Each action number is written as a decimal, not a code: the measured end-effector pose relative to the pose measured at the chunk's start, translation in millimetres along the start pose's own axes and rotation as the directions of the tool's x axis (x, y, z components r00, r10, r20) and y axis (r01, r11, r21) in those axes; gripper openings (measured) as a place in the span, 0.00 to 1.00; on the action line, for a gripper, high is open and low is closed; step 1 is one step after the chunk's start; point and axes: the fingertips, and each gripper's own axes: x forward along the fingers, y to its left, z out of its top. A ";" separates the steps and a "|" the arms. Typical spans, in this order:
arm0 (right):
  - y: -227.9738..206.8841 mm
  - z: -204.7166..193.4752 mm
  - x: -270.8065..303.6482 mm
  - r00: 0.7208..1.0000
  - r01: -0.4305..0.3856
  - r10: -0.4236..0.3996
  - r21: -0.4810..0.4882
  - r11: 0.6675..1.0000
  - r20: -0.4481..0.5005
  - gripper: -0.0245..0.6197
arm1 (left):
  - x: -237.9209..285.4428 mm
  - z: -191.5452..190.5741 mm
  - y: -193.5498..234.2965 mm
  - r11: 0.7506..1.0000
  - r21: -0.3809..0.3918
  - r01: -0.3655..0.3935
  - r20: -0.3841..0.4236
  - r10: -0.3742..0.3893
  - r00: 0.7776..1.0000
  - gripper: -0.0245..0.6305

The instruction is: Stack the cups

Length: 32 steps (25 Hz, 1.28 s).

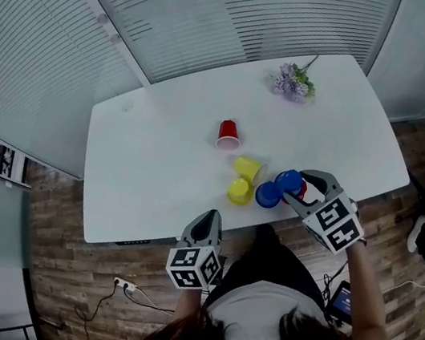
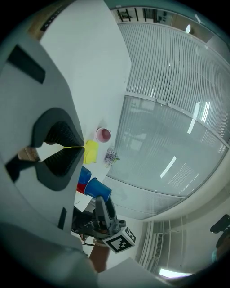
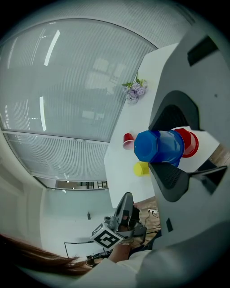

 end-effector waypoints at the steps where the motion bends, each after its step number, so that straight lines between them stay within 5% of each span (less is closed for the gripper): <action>1: -0.3 -0.5 0.1 1.000 -0.002 0.002 0.005 1.000 0.006 0.41 | 0.9 0.4 -0.9 1.000 0.000 0.001 0.001 -0.001 1.000 0.07; 16: 0.0 -1.2 1.0 0.999 -0.018 0.016 0.050 0.999 0.033 0.46 | 9.7 11.0 -8.3 1.000 0.003 0.030 0.004 -0.030 1.000 0.07; 32: -14.2 28.8 -34.4 0.979 0.042 -0.067 0.131 0.990 0.193 0.47 | 38.8 54.3 12.4 0.990 -0.087 0.115 -0.023 -0.117 0.993 0.08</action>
